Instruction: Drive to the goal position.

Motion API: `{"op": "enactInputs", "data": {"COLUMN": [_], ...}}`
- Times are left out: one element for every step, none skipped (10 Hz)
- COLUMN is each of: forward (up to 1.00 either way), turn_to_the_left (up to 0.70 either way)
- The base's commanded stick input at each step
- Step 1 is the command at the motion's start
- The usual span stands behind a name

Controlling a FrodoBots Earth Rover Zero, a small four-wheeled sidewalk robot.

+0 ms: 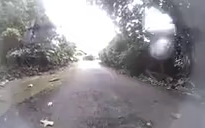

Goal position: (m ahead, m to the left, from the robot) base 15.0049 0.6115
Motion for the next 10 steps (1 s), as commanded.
{"op": "enactInputs", "data": {"forward": [0.70,0.70,0.70,0.70,0.70,0.70,0.70,0.70,0.70,0.70], "turn_to_the_left": [0.00,0.00,0.00,0.00,0.00,0.00,0.00,0.00,0.00,0.00]}}
